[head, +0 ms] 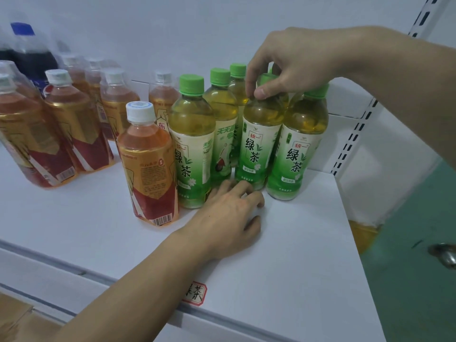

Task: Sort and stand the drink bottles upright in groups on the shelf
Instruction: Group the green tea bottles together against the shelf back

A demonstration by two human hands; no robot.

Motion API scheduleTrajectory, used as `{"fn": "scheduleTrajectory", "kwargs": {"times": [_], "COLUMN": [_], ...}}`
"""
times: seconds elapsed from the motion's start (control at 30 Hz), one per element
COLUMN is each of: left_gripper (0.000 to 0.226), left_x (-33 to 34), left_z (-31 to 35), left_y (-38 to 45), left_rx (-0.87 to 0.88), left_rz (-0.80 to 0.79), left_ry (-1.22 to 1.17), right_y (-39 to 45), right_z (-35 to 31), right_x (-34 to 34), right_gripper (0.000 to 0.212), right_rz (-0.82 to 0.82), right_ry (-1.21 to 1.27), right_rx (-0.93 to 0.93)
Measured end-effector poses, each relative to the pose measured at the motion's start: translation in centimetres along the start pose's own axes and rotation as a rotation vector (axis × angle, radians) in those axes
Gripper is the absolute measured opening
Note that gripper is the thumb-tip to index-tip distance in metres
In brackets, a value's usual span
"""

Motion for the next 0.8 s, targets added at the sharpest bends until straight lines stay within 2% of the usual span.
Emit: {"fn": "scheduleTrajectory", "kwargs": {"times": [0.1,0.17,0.23,0.33,0.4,0.5,0.67,0.8], "left_gripper": [0.037,0.036,0.033,0.029,0.028,0.028,0.029,0.029], "left_x": [-0.1,-0.3,-0.5,-0.7,-0.7,-0.7,-0.2,0.4], "left_z": [-0.2,-0.5,-0.8,-1.0,-1.0,-1.0,-0.8,-0.5], "left_y": [-0.1,-0.2,-0.3,-0.5,-0.6,-0.6,-0.6,-0.8], "left_rx": [0.01,0.019,0.025,0.027,0.031,0.044,0.023,-0.018], "left_rz": [-0.01,-0.005,0.017,0.04,0.036,0.041,0.063,0.067], "left_ry": [-0.014,-0.039,-0.076,-0.113,-0.12,-0.123,-0.119,-0.116], "right_y": [0.5,1.0,1.7,2.9,3.8,5.1,6.1,6.5], "right_z": [-0.2,-0.4,-1.2,-3.1,-3.6,-3.4,-3.0,-2.8], "right_x": [-0.5,-1.2,-2.0,-2.1,-1.6,-1.0,0.3,0.7], "right_gripper": [0.004,0.032,0.046,0.039,0.026,0.014,0.018,0.031], "right_rz": [-0.017,0.059,0.151,0.034,-0.028,-0.008,0.068,0.095], "right_ry": [-0.056,-0.042,0.074,0.103,0.033,-0.016,-0.125,-0.179], "right_rx": [-0.022,-0.043,-0.109,-0.22,-0.198,-0.158,-0.142,-0.096]}}
Point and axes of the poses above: each hand's wrist, its own y-axis towards the middle knuckle, its own x-axis out of the palm, z = x × y, the point moved 1 cm from there along y, towards the middle knuckle, and after that the axes turned 12 degrees about -y, right-handed, at the moved point
